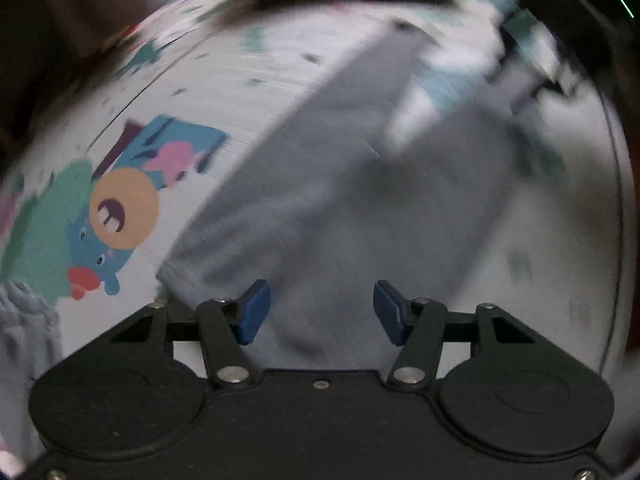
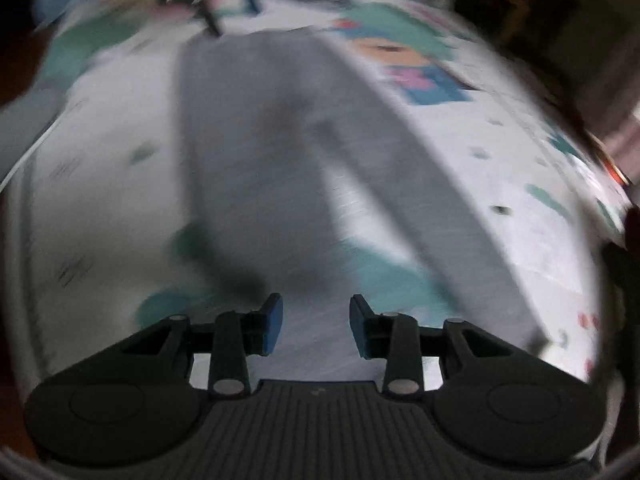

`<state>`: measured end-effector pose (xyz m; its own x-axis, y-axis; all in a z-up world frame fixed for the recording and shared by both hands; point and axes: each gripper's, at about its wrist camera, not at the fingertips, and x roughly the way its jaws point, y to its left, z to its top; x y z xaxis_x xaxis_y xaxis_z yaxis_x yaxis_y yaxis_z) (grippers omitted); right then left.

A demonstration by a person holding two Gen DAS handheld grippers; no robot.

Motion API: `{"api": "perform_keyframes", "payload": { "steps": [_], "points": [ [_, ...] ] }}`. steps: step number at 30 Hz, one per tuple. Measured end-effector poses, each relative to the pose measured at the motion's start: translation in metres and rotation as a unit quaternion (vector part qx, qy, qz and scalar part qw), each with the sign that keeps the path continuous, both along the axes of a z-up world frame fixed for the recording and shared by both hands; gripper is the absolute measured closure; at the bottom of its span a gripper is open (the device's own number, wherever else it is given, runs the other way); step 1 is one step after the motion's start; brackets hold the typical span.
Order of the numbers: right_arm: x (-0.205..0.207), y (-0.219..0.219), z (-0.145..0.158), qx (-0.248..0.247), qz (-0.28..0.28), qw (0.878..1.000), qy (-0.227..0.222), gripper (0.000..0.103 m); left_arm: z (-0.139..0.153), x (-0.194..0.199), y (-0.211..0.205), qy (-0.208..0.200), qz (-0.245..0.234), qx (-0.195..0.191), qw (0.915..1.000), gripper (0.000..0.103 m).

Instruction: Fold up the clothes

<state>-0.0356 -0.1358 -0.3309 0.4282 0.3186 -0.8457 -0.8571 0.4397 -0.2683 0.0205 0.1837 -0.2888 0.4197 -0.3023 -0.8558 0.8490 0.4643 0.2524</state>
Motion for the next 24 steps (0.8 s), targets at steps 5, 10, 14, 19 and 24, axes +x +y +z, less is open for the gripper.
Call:
{"api": "perform_keyframes", "payload": {
  "steps": [5,10,14,19,24],
  "points": [
    [-0.035,-0.005,-0.011,-0.038,-0.009,0.999,-0.033,0.065,-0.027,-0.044,0.017,-0.061,-0.093,0.105,0.9882,0.045],
    [-0.057,-0.008,-0.012,-0.079,-0.015,0.995,-0.052,0.061,-0.042,-0.051,0.027,-0.102,-0.127,0.146,0.9758,0.053],
    [-0.057,-0.019,-0.013,-0.099,-0.037,0.993,-0.052,0.06,-0.046,-0.053,0.023,-0.135,-0.139,0.156,0.9686,0.058],
    [-0.035,-0.032,-0.012,-0.07,-0.089,0.994,0.005,0.059,-0.049,-0.046,0.027,-0.082,-0.123,0.133,0.98,0.066],
    [-0.015,-0.049,-0.006,-0.047,-0.13,0.988,0.062,0.052,-0.03,-0.029,0.025,-0.044,-0.09,0.115,0.9883,0.065]
  ]
}}
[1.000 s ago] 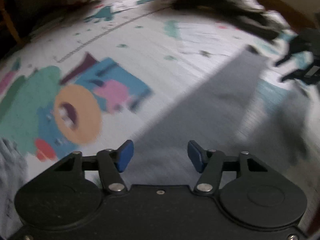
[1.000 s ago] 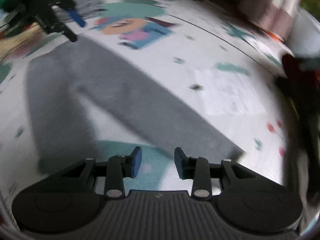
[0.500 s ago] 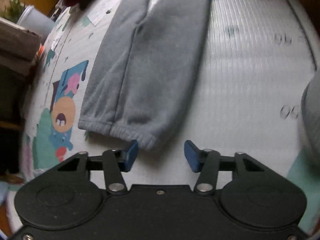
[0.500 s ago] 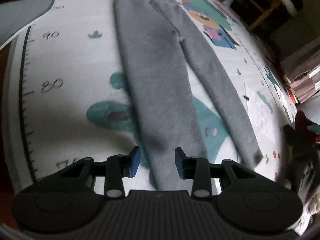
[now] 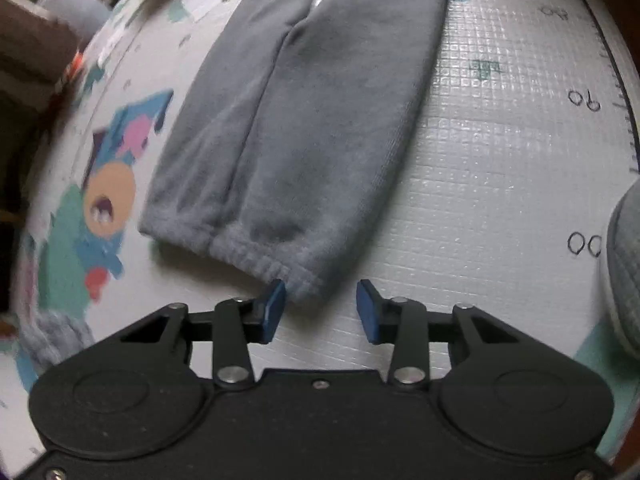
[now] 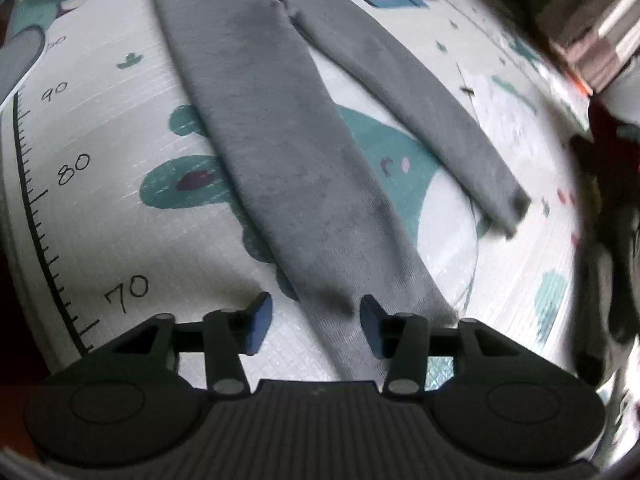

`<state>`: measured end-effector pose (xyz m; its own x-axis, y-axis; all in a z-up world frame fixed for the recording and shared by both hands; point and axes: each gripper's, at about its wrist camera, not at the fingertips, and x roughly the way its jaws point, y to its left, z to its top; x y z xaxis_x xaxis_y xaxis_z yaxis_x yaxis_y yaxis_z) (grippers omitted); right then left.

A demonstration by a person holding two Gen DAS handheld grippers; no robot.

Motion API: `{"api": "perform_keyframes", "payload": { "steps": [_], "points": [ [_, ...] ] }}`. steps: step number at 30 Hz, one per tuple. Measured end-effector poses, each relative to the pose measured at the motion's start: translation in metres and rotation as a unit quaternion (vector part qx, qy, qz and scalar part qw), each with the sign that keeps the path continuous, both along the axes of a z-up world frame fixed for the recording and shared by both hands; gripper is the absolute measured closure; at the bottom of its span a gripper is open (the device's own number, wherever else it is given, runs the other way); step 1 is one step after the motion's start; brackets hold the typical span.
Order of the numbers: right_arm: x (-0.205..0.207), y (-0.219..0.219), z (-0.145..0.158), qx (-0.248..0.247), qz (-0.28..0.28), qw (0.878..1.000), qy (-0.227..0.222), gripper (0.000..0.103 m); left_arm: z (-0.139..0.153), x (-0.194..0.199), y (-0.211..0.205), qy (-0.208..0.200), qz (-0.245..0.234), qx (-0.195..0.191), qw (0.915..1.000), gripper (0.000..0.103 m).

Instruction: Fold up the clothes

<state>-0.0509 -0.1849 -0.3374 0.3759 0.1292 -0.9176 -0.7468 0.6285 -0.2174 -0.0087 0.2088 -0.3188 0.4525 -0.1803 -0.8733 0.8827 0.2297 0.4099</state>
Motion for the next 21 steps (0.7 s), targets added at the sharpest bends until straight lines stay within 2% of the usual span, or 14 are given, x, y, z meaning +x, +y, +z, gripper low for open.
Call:
{"api": "perform_keyframes", "payload": {
  "steps": [2,3,5,8,11,14,16,19,21],
  "points": [
    [0.0,-0.005,0.0,-0.001,-0.001,1.0,0.005,0.052,0.005,0.0,-0.002,0.005,0.004,-0.018,0.9998,0.065],
    [0.002,-0.007,-0.001,-0.001,0.001,1.0,0.009,0.052,-0.003,0.001,-0.002,0.013,0.006,-0.002,0.9999,0.065],
    [0.003,-0.005,-0.001,-0.01,0.017,1.0,0.011,0.051,-0.01,-0.006,0.0,0.001,-0.016,0.015,0.9998,0.065],
    [-0.002,0.002,-0.003,-0.054,0.064,0.996,-0.018,0.062,-0.006,-0.011,0.002,-0.029,-0.024,0.025,0.999,0.067],
    [-0.009,0.007,-0.007,-0.074,0.092,0.992,-0.039,0.062,-0.004,-0.018,0.001,-0.062,-0.046,0.021,0.9968,0.067],
    [-0.021,0.013,-0.012,-0.099,0.119,0.986,-0.069,0.062,-0.017,-0.029,-0.004,-0.071,-0.088,0.049,0.9924,0.068],
    [-0.026,0.017,-0.014,-0.112,0.132,0.982,-0.08,0.062,-0.022,-0.029,-0.004,-0.08,-0.099,0.058,0.9901,0.068],
    [-0.024,0.018,-0.013,-0.114,0.134,0.981,-0.079,0.061,-0.027,-0.029,-0.006,-0.093,-0.119,0.07,0.986,0.066],
    [-0.017,0.016,-0.011,-0.105,0.124,0.985,-0.064,0.064,-0.026,-0.027,-0.008,-0.084,-0.109,0.071,0.9879,0.068]
  ]
}}
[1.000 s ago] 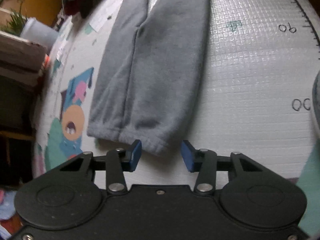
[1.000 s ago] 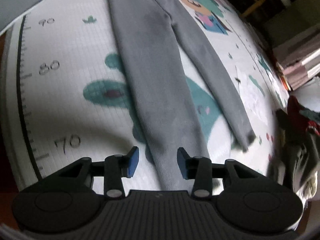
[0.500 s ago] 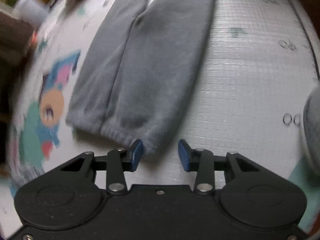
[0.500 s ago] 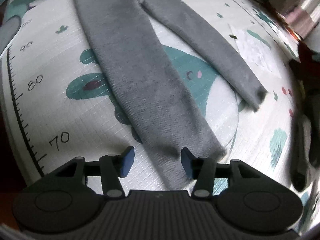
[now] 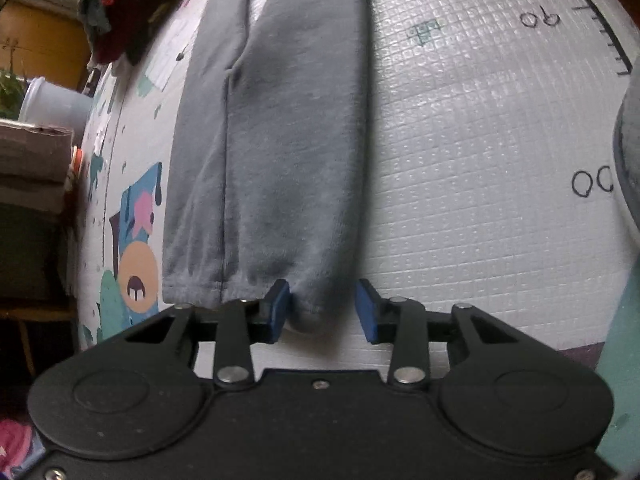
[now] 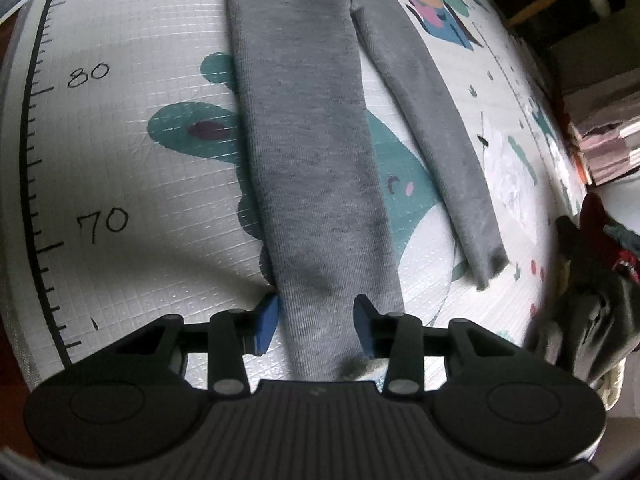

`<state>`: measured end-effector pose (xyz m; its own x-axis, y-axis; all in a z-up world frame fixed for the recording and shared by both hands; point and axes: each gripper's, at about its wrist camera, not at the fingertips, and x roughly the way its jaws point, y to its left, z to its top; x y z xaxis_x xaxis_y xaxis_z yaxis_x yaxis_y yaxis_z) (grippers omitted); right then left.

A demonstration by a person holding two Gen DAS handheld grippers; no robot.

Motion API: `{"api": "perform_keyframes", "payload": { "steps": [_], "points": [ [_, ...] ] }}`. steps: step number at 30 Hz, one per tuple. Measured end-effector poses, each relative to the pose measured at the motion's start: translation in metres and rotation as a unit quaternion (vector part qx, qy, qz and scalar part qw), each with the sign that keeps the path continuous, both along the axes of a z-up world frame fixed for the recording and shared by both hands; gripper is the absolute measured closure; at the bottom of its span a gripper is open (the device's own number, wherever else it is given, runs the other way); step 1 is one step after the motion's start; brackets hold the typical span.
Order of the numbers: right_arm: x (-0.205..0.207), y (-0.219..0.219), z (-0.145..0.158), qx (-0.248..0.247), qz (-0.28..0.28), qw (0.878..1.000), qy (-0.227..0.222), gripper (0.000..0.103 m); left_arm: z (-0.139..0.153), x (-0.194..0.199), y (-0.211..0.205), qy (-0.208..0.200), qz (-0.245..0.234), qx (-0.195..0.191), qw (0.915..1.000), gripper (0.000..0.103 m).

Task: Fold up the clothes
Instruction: 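Close the left tool on one cuff while the right tool grasps the other cuff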

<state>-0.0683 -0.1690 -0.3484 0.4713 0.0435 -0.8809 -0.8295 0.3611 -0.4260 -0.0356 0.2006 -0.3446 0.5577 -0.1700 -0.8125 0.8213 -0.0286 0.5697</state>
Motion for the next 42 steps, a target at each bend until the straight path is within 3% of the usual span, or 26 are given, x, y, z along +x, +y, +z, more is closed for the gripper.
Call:
{"api": "perform_keyframes", "payload": {
  "steps": [2,4,5,7,11,17,21,25,28,37,39,40,42],
  "points": [
    [0.001,0.0,0.001,0.006,-0.002,1.0,0.017,0.074,-0.001,-0.002,-0.003,0.007,0.005,0.002,1.0,0.073],
    [-0.001,0.002,0.001,0.008,0.002,0.999,0.031,0.09,-0.001,0.0,-0.005,0.016,0.016,-0.002,0.9997,0.078],
    [-0.001,0.002,0.001,0.01,-0.001,0.999,0.037,0.091,0.0,0.0,-0.006,0.018,0.024,-0.003,0.9996,0.087],
    [0.0,0.003,0.003,0.016,-0.011,0.999,0.049,0.092,0.0,0.004,-0.008,0.027,0.029,-0.002,0.9992,0.09],
    [0.006,0.004,0.01,0.014,-0.009,0.997,0.069,0.097,0.005,0.006,-0.01,0.025,0.028,-0.002,0.9993,0.092],
    [0.034,-0.006,0.039,0.025,0.015,0.996,0.089,0.098,0.033,0.026,-0.005,0.031,0.094,-0.061,0.9933,0.092],
    [0.075,-0.016,0.071,0.046,-0.001,0.991,0.127,0.098,0.06,0.048,0.001,0.042,0.146,-0.119,0.9813,0.092],
    [0.114,-0.026,0.101,0.046,0.007,0.989,0.143,0.098,0.09,0.073,0.007,0.037,0.206,-0.196,0.9579,0.093],
    [0.145,-0.032,0.114,0.05,0.004,0.987,0.151,0.098,0.098,0.094,0.006,0.032,0.238,-0.23,0.9431,0.093],
    [0.236,-0.038,0.103,0.062,-0.017,0.986,0.155,0.098,0.089,0.164,0.0,0.058,0.297,-0.235,0.9236,0.094],
    [0.25,-0.039,0.094,0.065,-0.023,0.985,0.161,0.098,0.082,0.175,-0.004,0.06,0.303,-0.227,0.9236,0.096],
    [0.257,-0.039,0.09,0.067,-0.026,0.984,0.161,0.098,0.078,0.181,-0.007,0.062,0.305,-0.22,0.9245,0.103],
    [0.272,-0.04,0.08,0.072,-0.036,0.983,0.165,0.098,0.071,0.188,-0.011,0.058,0.309,-0.203,0.9271,0.103]
  ]
}}
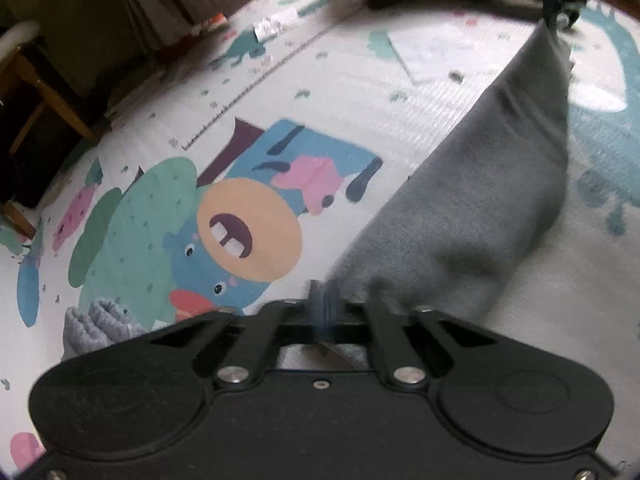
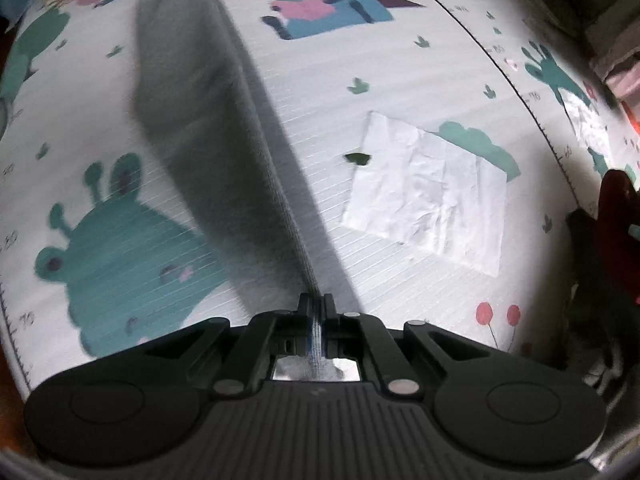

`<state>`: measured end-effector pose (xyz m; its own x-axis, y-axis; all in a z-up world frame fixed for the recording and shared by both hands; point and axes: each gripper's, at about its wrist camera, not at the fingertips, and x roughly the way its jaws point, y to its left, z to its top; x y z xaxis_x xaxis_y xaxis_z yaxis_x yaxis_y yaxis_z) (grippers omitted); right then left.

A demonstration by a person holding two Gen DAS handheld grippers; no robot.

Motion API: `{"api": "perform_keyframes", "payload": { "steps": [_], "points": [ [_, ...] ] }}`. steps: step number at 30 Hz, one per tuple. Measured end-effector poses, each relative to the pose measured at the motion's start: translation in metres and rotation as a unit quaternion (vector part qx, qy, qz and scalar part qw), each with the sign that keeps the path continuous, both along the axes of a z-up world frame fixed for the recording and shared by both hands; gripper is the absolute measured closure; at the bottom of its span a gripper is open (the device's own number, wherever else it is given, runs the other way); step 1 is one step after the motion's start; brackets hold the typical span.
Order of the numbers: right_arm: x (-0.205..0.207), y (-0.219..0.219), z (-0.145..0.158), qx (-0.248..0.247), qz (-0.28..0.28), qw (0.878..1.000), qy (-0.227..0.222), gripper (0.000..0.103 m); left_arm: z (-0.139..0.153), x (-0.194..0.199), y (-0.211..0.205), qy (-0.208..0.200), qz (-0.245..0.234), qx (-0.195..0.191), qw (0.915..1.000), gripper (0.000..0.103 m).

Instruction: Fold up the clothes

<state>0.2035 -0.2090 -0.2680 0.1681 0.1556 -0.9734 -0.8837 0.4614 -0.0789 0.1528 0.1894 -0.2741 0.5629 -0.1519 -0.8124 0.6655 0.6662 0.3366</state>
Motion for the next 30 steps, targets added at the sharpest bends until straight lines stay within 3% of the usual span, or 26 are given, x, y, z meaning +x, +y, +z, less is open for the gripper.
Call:
{"api": "perform_keyframes", "payload": {
  "steps": [6,7,11,15,17,19,20,21,23,24,26,28,30],
  "points": [
    [0.025,-0.004,-0.031,0.0,-0.042,0.999,0.029,0.098,-0.014,0.021,0.003,0.021,0.03,0.011,0.9993,0.103],
    [0.025,-0.003,-0.034,-0.001,-0.041,0.999,0.03,0.098,-0.013,0.023,0.009,0.033,0.05,-0.013,0.9981,0.103],
    [0.018,-0.005,-0.038,0.014,-0.05,0.998,0.045,0.097,-0.014,0.024,0.038,0.079,0.127,-0.108,0.9829,0.079],
    [0.009,-0.002,-0.038,0.019,-0.045,0.998,0.048,0.097,-0.016,0.019,0.064,0.107,0.185,-0.19,0.9581,0.077],
    [0.006,0.0,-0.038,0.018,-0.045,0.998,0.048,0.097,-0.01,0.013,0.076,0.116,0.207,-0.252,0.9384,0.048],
    [0.005,0.001,-0.038,0.017,-0.042,0.998,0.047,0.097,-0.005,0.006,0.09,0.124,0.225,-0.31,0.9152,0.048],
    [0.004,0.001,-0.038,0.017,-0.042,0.998,0.046,0.097,-0.005,0.004,0.093,0.127,0.231,-0.325,0.9082,0.047],
    [0.005,0.0,-0.038,0.019,-0.044,0.998,0.048,0.097,-0.007,0.001,0.094,0.131,0.231,-0.326,0.9071,0.047],
    [0.006,-0.002,-0.038,0.022,-0.045,0.998,0.046,0.097,-0.014,-0.001,0.085,0.141,0.222,-0.3,0.9172,0.048],
    [0.006,-0.003,-0.038,0.024,-0.046,0.998,0.045,0.097,-0.019,0.001,0.082,0.145,0.225,-0.295,0.9172,0.05],
    [0.006,-0.005,-0.037,0.026,-0.047,0.998,0.04,0.097,-0.028,0.003,0.08,0.15,0.24,-0.299,0.9113,0.067],
    [0.006,-0.007,-0.036,0.029,-0.05,0.998,0.038,0.097,-0.029,0.004,0.077,0.143,0.243,-0.302,0.9106,0.079],
    [0.007,-0.009,-0.034,0.031,-0.05,0.998,0.035,0.097,-0.025,0.0,0.067,0.13,0.216,-0.284,0.9252,0.088]
  ]
}}
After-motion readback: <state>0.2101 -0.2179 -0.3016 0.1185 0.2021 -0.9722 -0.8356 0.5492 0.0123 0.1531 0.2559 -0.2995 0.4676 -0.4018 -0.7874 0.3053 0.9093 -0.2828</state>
